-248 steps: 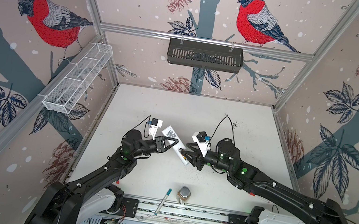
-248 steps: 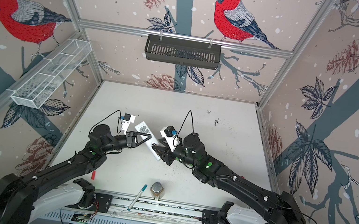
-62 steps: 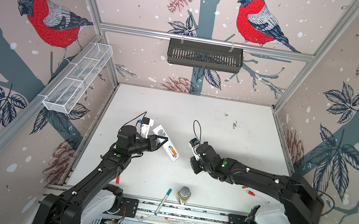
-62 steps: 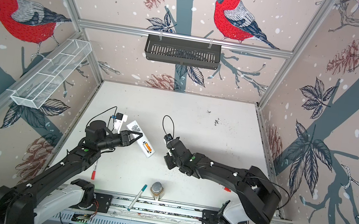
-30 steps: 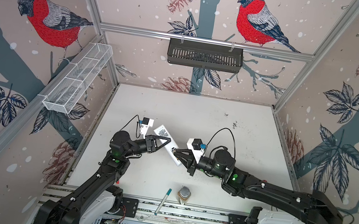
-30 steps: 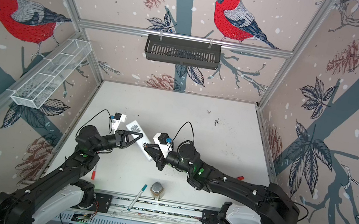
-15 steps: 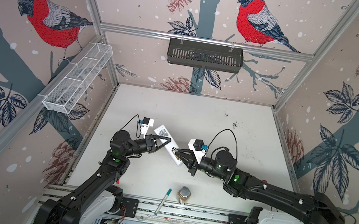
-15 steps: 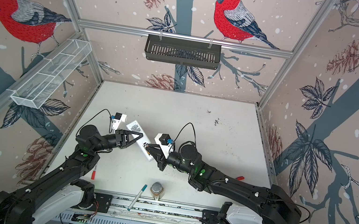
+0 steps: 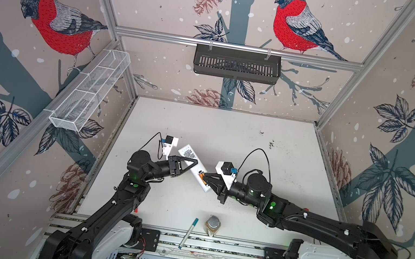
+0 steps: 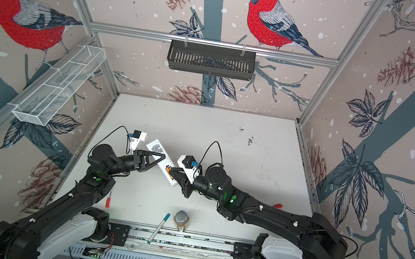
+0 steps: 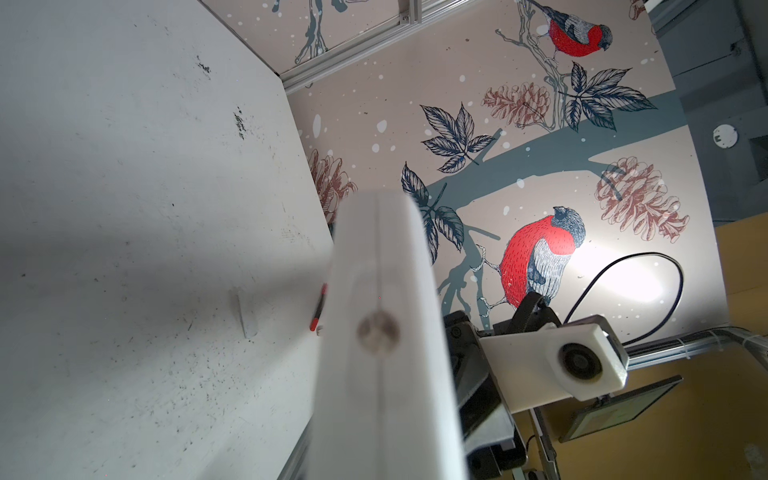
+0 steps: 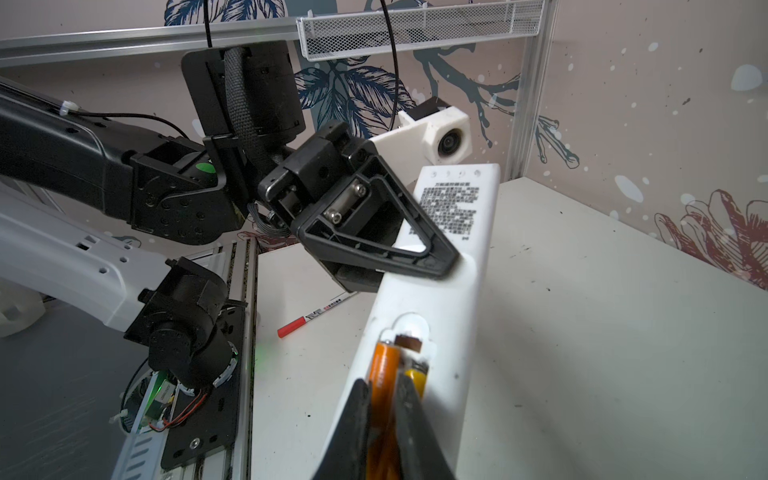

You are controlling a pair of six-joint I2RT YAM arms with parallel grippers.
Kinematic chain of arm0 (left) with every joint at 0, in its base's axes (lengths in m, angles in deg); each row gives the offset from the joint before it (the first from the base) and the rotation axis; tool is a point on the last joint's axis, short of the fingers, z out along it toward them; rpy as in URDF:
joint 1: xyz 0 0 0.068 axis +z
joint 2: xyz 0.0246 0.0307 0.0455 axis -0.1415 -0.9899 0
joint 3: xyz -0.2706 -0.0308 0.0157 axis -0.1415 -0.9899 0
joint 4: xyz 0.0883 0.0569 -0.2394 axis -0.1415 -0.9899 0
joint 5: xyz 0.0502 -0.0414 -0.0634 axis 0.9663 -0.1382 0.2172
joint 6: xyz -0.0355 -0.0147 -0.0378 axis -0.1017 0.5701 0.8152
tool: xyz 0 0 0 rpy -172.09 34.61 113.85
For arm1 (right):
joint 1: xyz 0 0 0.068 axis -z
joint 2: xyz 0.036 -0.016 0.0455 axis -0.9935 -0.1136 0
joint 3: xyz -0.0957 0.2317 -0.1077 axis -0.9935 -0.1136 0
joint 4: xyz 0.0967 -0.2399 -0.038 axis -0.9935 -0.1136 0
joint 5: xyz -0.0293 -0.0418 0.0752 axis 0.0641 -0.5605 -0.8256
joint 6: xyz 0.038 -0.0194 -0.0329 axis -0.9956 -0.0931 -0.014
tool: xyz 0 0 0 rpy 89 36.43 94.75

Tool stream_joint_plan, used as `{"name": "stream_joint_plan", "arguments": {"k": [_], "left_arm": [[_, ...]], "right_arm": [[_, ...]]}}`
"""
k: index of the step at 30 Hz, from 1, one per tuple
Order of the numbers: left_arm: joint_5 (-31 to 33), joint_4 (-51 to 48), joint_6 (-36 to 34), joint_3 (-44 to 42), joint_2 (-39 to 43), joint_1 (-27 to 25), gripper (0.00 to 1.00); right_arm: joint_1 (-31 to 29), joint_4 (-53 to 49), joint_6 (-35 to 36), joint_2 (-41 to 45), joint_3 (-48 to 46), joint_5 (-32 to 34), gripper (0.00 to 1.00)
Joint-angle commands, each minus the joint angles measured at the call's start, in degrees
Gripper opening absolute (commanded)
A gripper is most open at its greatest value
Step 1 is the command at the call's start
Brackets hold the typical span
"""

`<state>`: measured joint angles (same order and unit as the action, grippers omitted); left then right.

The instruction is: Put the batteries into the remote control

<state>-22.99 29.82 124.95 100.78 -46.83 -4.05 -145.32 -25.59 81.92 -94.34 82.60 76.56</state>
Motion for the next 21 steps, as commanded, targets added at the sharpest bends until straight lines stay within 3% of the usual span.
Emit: {"name": "stream_joint_plan", "arguments": {"k": [1,13,21], "left_arm": [[0.3,-1.1,-4.0,1.9,0.7,0.0,0.0],[3.0,-14.7,-14.6,5.4,2.2,0.0,0.0],[4.1,-16.5,-16.6,4.9,2.2,0.0,0.0]], "right_arm": [[-0.2,-4.8,0.5,0.5,-0.1,2.2,0.17],[-0.3,-8.1,-0.2,3.0,1.0,3.6,0.24],[-0.9,-10.8,-0.8,0.8,4.3,4.4,0.26]]}}
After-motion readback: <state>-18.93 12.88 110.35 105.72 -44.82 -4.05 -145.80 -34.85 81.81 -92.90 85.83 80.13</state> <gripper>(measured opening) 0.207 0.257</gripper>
